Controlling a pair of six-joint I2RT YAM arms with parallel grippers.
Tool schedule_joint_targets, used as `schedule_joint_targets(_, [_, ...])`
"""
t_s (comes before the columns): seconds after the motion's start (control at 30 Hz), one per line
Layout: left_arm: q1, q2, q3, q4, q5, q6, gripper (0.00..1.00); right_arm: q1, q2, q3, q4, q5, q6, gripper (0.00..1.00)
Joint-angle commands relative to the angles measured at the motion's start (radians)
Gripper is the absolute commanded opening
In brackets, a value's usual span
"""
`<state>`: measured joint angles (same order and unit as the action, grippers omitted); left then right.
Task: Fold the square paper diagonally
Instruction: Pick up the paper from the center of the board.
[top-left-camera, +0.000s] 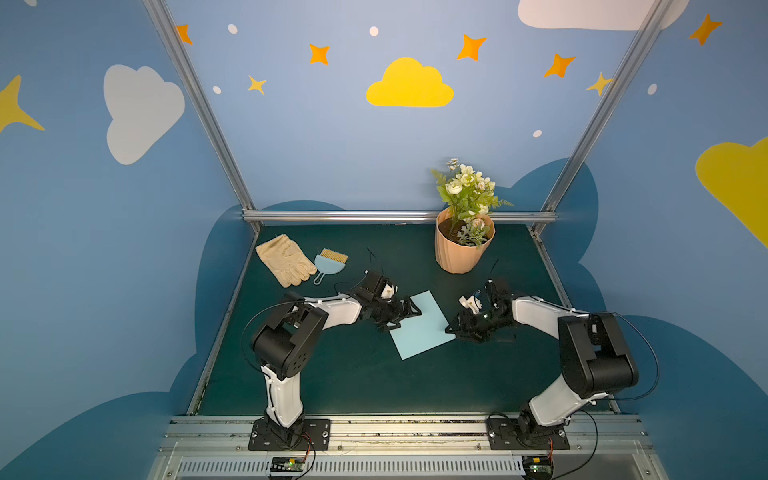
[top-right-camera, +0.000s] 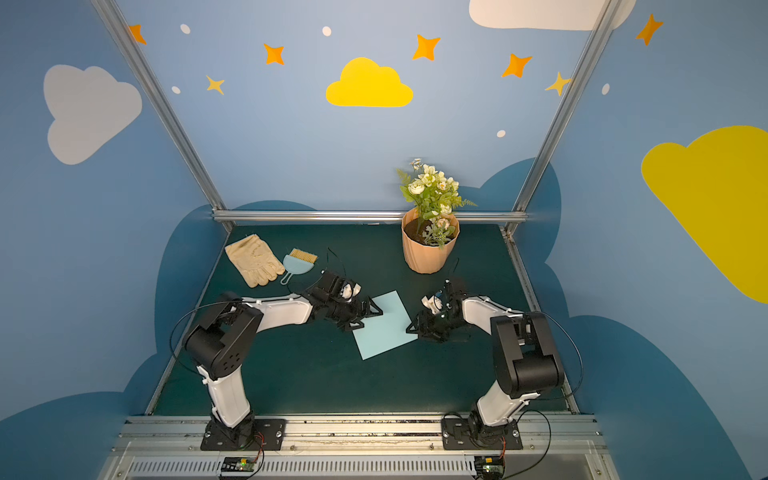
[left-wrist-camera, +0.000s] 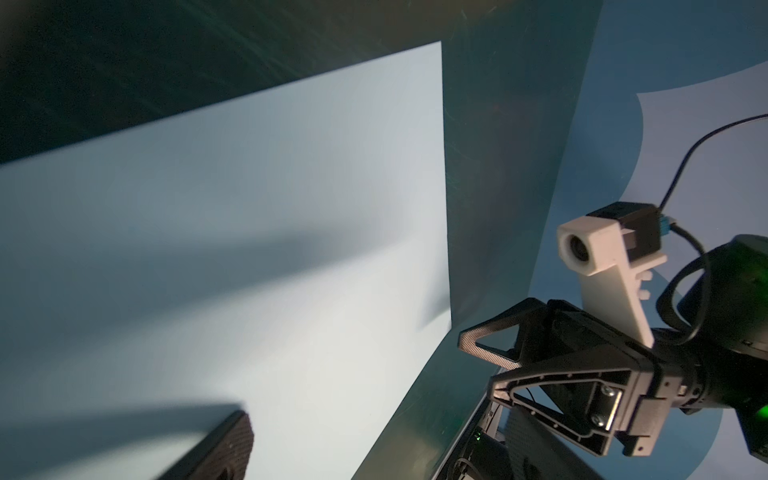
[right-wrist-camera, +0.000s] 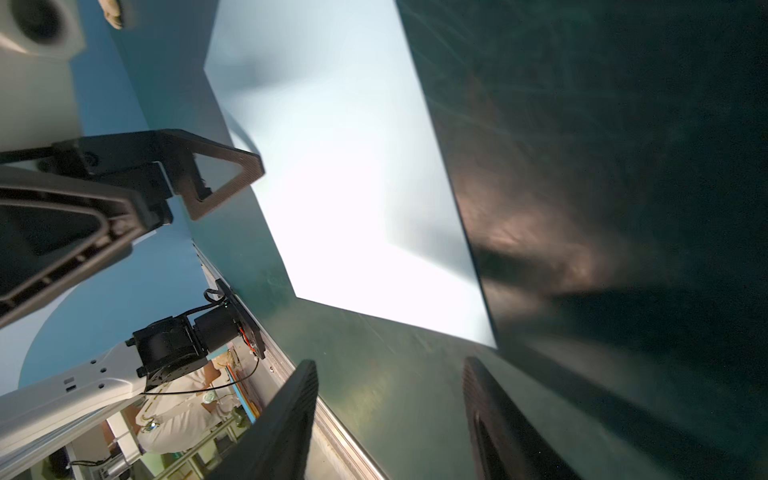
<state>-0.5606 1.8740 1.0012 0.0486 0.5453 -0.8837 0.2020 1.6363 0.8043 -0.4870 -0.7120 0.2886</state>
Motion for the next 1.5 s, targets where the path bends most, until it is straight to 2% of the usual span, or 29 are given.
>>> schedule_joint_targets(0.0, [-0.013,0.065,-0.017,-0.093,-0.08,0.028,0.98,-0.022,0.011,-0.012,-0.01,0.022,0.001,0.59])
schedule_joint_targets(0.23, [-0.013,0.06,-0.011,-0.104,-0.082,0.035,0.98,-0.023,0.049,-0.022,0.061,0.05,0.039,0.59])
schedule_joint_targets(0.7, [-0.013,0.057,-0.005,-0.116,-0.086,0.04,0.98,0.016,0.131,-0.058,0.233,0.002,0.135,0.59])
schedule_joint_targets(0.9, [-0.013,0.056,-0.002,-0.115,-0.08,0.042,0.98,0.017,0.168,-0.082,0.439,-0.087,0.197,0.64])
schedule_joint_targets(1.03, [-0.013,0.053,-0.002,-0.116,-0.082,0.042,0.98,0.018,0.19,-0.041,0.479,-0.113,0.185,0.73])
schedule_joint_targets(1.27, [-0.008,0.057,0.001,-0.109,-0.073,0.037,0.98,0.024,0.217,0.024,0.501,-0.201,0.116,0.74])
schedule_joint_targets(1.47, [-0.003,0.055,0.0,-0.116,-0.076,0.04,0.98,0.021,0.259,0.128,0.384,-0.208,-0.01,0.74])
